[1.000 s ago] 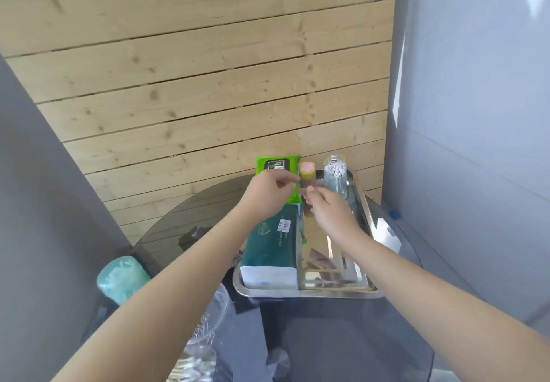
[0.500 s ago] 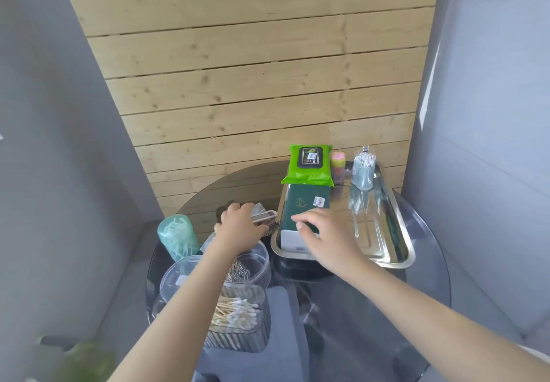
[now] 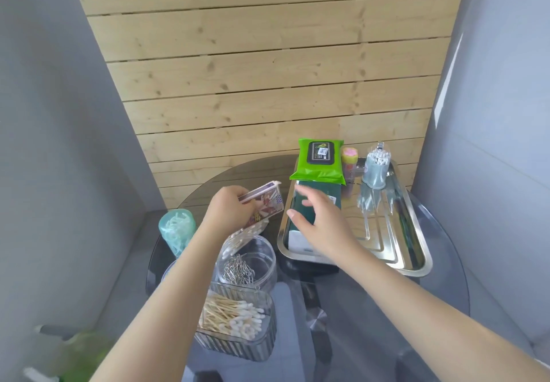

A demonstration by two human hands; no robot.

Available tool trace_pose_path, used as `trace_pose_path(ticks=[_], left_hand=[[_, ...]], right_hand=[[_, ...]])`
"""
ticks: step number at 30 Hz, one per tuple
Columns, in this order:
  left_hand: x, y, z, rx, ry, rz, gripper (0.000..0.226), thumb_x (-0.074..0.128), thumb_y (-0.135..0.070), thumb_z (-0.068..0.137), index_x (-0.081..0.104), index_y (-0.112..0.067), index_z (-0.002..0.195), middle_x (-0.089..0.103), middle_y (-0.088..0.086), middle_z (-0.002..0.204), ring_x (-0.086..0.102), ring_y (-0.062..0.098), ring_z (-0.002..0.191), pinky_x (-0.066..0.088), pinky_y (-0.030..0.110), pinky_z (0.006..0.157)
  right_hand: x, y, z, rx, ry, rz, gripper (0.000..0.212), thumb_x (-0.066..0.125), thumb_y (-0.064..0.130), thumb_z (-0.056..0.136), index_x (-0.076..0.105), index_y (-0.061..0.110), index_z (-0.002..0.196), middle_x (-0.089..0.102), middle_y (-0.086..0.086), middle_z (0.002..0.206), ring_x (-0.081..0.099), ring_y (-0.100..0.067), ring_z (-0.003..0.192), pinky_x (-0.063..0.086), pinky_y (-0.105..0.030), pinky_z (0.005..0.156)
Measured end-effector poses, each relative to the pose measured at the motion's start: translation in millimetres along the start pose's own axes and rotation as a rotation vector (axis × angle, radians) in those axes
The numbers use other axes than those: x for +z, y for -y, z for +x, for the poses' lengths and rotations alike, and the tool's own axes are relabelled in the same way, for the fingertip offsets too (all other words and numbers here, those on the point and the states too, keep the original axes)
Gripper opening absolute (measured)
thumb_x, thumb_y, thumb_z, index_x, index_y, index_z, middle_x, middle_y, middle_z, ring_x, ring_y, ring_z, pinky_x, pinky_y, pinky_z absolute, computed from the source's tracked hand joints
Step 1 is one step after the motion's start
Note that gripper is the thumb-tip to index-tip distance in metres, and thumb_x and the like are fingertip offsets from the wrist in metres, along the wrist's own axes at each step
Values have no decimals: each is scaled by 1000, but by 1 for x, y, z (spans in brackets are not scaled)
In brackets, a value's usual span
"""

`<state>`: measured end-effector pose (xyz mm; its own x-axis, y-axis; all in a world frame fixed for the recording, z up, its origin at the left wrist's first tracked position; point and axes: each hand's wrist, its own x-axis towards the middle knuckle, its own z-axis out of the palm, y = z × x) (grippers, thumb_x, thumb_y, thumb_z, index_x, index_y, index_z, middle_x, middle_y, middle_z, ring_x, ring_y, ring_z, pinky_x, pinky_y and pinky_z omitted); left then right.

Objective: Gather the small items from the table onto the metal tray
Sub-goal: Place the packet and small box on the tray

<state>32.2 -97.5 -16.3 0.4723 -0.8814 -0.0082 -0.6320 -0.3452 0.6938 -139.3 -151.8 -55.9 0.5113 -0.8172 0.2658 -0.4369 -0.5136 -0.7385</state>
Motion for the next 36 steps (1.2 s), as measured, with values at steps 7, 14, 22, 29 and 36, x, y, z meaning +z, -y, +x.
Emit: trace_pose_path(ticks=[7,14,22,29,36], left_hand=[[-14,-2,-10,79,222,-302,12,70,-28,83,70,-23,94,72,-1,89,65,12,83,47,23,81],[5,33,20,-95,235,297,56,66,-33,83,52,-9,132,59,11,131,56,26,120,43,32,92],[8,26,21,-61,-43,193,42,54,-2,81,42,-18,45,45,-1,52,39,19,49,31,21,49],[-7,-21,9,109,-252,60,41,61,-14,84,35,-13,52,31,-4,45,27,22,50,19,24,47],[23,-75,10,136,-140,-37,44,66,-30,84,39,-12,53,35,0,49,29,18,47,21,25,46]], right_hand=[[-3,11,17,107,68,319,17,58,27,90,55,24,107,70,-1,98,68,-14,79,52,-27,68],[3,2,14,173,-132,268,11,58,27,90,57,17,96,70,-1,80,67,-12,66,57,-32,64],[-4,0,14,220,-126,337,13,56,27,92,58,17,99,69,-5,73,62,-9,54,44,-9,46],[-27,0,9,228,-268,375,18,53,31,92,59,16,101,66,2,72,59,-4,48,44,-10,45],[-79,-16,1,255,-476,385,20,56,31,91,63,15,100,65,4,73,57,-1,46,43,-15,45]])
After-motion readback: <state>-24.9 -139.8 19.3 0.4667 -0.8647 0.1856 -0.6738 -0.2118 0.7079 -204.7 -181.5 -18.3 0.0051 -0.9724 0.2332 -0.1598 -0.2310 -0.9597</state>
